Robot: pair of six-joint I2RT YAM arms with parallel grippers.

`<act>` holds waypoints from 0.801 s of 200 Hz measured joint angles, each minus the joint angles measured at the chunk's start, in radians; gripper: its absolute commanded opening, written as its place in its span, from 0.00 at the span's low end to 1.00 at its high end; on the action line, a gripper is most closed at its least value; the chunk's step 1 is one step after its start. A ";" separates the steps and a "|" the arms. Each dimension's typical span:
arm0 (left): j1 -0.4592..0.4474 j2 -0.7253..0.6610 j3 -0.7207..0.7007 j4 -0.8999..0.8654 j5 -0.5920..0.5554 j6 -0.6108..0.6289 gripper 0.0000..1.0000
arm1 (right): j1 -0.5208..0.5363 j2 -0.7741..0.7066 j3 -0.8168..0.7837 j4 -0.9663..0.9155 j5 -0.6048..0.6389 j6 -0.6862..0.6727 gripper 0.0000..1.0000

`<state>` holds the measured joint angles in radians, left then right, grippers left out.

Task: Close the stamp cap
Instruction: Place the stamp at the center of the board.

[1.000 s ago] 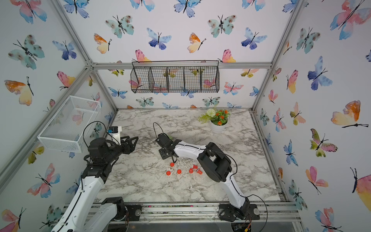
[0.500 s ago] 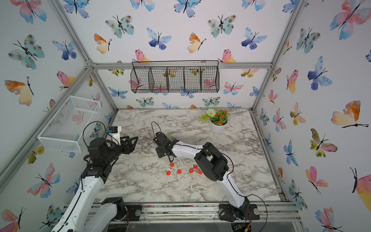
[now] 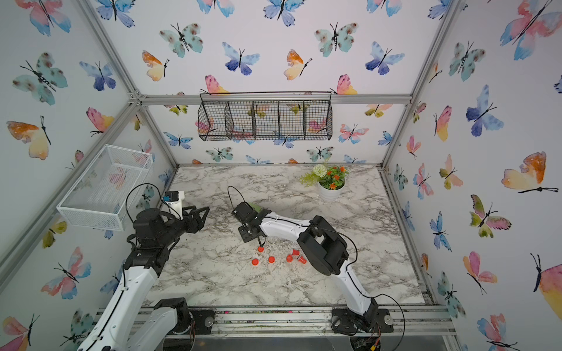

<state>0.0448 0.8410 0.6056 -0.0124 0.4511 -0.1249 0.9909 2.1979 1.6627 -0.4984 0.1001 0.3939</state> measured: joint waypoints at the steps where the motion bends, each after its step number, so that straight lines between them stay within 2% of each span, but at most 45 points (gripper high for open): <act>1: 0.000 0.000 0.000 0.000 0.000 0.000 0.65 | 0.000 -0.001 0.000 -0.002 0.000 0.000 0.03; 76: 0.000 0.000 0.000 0.000 0.003 0.000 0.65 | -0.090 -0.106 -0.089 -0.181 0.010 0.008 0.06; 127: 0.000 0.004 0.000 0.000 0.003 -0.004 0.65 | -0.182 -0.119 -0.111 -0.185 0.024 0.003 0.08; 160: 0.000 0.011 0.000 0.000 0.003 -0.006 0.65 | -0.221 -0.117 -0.110 -0.169 0.032 -0.011 0.14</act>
<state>0.0448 0.8516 0.6056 -0.0120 0.4538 -0.1314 0.7700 2.0804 1.5524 -0.6674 0.1326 0.3832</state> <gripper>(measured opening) 0.646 0.198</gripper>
